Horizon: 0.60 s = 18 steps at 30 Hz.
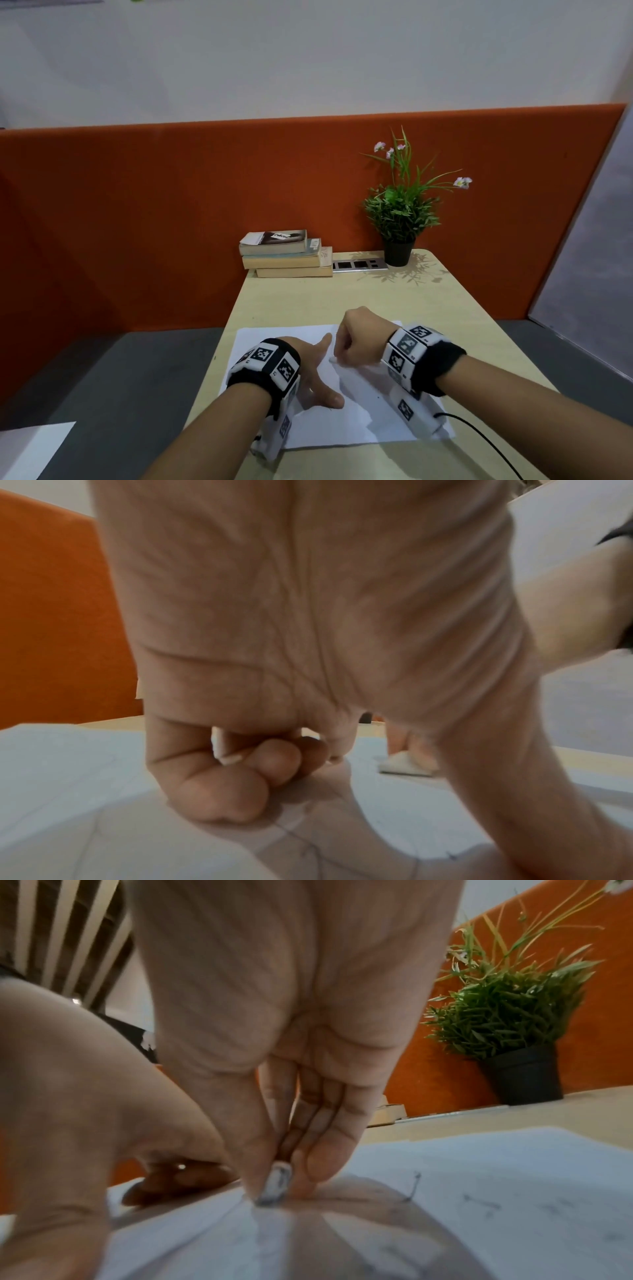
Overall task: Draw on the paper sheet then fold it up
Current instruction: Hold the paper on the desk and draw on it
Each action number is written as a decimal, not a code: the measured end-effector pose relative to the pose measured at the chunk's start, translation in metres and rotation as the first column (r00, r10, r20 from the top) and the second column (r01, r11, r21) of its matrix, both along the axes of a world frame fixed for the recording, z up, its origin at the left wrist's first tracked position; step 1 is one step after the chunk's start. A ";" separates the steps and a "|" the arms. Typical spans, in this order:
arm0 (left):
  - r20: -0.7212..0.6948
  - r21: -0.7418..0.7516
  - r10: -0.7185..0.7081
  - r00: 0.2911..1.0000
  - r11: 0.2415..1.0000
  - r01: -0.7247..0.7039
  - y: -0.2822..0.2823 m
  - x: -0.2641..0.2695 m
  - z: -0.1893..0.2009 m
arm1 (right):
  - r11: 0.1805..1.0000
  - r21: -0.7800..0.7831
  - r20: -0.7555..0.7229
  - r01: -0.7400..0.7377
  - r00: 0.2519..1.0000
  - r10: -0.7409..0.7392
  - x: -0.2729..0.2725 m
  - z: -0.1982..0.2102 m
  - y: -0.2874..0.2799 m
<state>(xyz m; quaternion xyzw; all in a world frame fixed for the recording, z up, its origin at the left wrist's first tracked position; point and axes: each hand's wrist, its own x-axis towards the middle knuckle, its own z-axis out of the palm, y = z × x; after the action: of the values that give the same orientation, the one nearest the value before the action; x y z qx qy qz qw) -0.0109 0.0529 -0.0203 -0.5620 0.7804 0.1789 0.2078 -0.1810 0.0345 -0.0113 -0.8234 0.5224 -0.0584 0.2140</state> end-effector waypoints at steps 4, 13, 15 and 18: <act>0.001 -0.038 0.002 1.000 0.999 -0.002 0.002 0.001 -0.003 | 0.983 0.164 0.016 -0.080 0.997 0.078 -0.010 0.003 0.016; -0.066 0.040 0.012 0.998 0.999 -0.009 -0.001 0.001 0.002 | 1.000 -0.009 -0.006 0.019 1.000 -0.019 0.014 0.003 -0.011; -0.069 0.042 0.016 0.997 0.999 -0.013 -0.002 0.002 0.001 | 1.000 -0.001 -0.010 -0.002 1.000 0.002 0.012 0.001 -0.007; -0.074 0.033 0.021 0.997 0.999 -0.019 -0.001 0.003 -0.002 | 0.994 0.085 0.015 -0.071 0.997 0.070 0.001 0.000 0.006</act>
<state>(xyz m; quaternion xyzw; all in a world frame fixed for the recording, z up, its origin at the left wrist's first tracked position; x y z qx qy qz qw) -0.0081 0.0516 -0.0227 -0.5593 0.7788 0.2146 0.1860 -0.1800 0.0407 -0.0111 -0.8311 0.4935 -0.0334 0.2543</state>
